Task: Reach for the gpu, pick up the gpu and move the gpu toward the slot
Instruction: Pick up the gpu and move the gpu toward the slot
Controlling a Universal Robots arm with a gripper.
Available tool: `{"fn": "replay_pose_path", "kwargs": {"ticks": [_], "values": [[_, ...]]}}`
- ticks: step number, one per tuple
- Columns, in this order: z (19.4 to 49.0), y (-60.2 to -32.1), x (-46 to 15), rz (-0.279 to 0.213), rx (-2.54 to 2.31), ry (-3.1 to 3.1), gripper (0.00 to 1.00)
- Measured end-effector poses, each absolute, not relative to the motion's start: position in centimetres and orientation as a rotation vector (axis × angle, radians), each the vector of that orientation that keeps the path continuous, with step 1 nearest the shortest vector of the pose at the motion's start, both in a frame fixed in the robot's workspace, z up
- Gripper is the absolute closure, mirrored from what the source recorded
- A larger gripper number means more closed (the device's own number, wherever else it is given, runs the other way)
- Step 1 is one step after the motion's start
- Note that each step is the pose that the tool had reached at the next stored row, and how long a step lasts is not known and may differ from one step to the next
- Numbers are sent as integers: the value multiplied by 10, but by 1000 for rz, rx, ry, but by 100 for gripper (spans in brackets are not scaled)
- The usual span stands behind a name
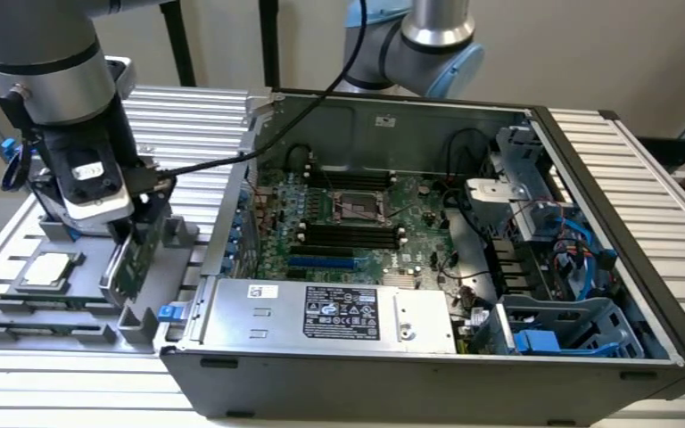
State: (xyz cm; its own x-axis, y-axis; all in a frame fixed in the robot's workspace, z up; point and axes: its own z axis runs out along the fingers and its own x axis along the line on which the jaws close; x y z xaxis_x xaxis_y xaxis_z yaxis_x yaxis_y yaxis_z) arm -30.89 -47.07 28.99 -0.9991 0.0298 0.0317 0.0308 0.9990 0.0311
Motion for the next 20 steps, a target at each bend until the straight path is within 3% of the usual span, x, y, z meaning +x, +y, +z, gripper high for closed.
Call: {"fn": "replay_pose_path", "kwargs": {"ticks": [20], "values": [[381,-471,-284,-49,-43,-3102,74]]}}
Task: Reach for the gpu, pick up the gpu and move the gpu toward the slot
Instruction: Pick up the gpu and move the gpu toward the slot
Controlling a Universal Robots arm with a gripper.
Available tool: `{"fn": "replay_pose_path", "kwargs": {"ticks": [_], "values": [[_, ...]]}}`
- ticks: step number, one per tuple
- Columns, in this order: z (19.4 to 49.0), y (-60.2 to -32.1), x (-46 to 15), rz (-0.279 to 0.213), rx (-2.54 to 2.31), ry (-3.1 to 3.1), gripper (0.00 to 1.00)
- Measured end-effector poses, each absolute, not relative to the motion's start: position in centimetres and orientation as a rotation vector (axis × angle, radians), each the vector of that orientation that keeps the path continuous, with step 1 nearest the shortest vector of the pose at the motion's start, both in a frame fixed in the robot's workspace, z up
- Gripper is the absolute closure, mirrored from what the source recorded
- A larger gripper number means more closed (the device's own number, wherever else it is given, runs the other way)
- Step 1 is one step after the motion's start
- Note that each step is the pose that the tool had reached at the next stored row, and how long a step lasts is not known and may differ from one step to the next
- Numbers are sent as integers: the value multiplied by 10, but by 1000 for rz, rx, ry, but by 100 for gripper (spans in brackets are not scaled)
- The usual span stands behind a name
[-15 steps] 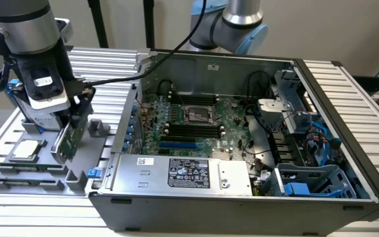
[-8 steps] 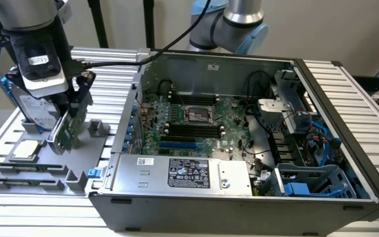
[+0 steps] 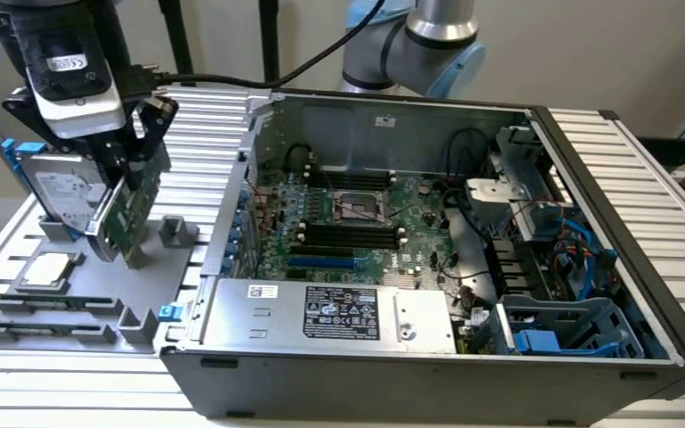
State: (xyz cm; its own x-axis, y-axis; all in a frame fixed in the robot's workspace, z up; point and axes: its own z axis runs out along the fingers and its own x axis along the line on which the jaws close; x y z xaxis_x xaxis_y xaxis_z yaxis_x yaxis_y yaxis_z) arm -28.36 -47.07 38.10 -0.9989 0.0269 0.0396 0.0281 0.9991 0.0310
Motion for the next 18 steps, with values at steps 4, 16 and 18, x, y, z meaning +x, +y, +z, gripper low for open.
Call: {"fn": "replay_pose_path", "kwargs": {"ticks": [4,16,18], "values": [[399,-471,-270,-53,-38,-3100,74],[445,-472,-218,-67,-32,-3090,74],[447,-472,-210,-67,-32,-3087,74]]}}
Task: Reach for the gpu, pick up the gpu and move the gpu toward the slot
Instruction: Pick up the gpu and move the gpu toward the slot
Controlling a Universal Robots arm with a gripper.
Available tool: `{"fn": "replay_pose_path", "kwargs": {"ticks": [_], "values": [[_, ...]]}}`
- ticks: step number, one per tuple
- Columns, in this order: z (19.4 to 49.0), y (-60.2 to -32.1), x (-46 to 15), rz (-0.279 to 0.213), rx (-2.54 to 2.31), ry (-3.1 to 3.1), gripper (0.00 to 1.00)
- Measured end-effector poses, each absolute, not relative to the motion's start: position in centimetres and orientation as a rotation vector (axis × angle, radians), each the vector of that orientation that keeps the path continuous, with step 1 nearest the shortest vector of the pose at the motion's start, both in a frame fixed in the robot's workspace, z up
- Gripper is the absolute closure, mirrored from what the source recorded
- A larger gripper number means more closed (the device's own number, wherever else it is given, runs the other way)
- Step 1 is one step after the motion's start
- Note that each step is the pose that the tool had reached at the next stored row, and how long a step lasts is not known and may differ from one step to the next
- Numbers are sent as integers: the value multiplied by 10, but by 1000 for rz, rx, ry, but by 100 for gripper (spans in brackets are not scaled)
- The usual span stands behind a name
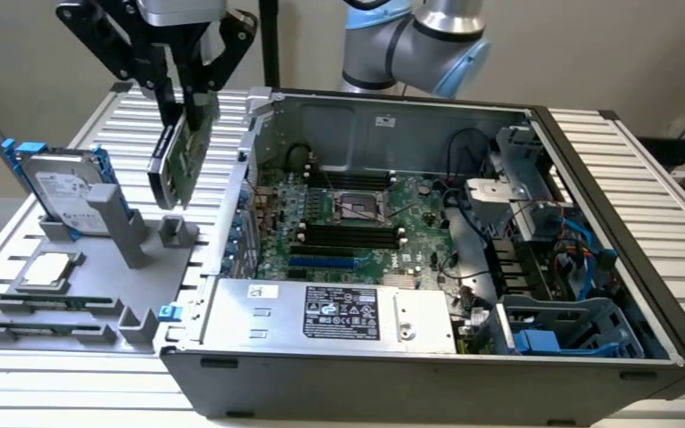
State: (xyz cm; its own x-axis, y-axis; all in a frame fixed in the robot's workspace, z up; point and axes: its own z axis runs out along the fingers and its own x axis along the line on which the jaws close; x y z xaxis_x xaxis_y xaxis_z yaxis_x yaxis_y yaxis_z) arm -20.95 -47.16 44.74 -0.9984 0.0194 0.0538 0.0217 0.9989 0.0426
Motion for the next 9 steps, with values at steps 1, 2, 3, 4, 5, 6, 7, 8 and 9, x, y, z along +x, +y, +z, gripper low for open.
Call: {"fn": "replay_pose_path", "kwargs": {"ticks": [1,2,3,4,5,6,7,8,9], "values": [[448,-472,-205,-67,-32,-3086,74],[449,-472,-200,-67,-32,-3084,74],[449,-472,-196,-68,-32,-3083,74],[449,-472,-191,-68,-32,-3083,74],[450,-472,-187,-68,-32,-3082,74],[450,-472,-182,-68,-32,-3081,74],[450,-472,-178,-68,-32,-3081,74],[449,-472,-173,-68,-32,-3081,74],[449,-472,-169,-69,-32,-3081,74]]}}
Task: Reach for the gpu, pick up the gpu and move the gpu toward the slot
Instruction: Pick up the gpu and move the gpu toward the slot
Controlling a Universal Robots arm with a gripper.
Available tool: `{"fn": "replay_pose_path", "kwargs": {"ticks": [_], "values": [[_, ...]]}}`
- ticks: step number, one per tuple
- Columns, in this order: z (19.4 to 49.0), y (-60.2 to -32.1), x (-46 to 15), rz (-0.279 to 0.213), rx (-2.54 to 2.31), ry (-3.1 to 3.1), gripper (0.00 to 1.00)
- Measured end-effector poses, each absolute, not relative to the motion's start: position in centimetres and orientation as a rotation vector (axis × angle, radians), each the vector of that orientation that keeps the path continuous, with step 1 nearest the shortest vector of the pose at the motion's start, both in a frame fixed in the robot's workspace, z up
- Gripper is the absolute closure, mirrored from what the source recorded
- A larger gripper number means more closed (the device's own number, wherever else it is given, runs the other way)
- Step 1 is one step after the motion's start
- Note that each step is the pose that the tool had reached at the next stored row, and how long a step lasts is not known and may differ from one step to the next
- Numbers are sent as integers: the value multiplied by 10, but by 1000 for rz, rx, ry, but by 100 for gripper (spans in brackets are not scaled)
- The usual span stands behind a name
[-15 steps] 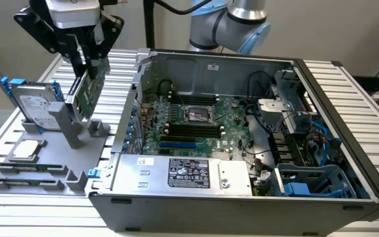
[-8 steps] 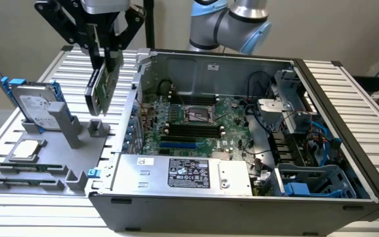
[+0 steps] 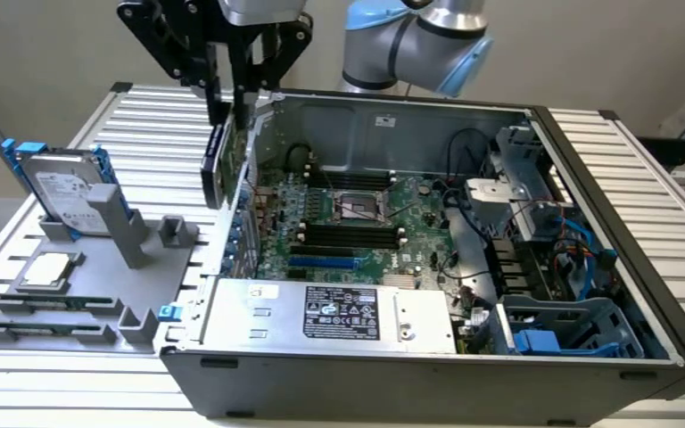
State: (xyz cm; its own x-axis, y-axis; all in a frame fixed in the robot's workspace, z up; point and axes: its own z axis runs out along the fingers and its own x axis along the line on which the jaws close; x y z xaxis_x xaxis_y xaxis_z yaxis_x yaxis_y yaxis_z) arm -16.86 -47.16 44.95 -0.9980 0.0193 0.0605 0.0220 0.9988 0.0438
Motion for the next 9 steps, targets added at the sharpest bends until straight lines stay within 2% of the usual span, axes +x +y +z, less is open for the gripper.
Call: {"fn": "replay_pose_path", "kwargs": {"ticks": [9], "values": [[448,-470,-127,-69,-32,-3080,74]]}}
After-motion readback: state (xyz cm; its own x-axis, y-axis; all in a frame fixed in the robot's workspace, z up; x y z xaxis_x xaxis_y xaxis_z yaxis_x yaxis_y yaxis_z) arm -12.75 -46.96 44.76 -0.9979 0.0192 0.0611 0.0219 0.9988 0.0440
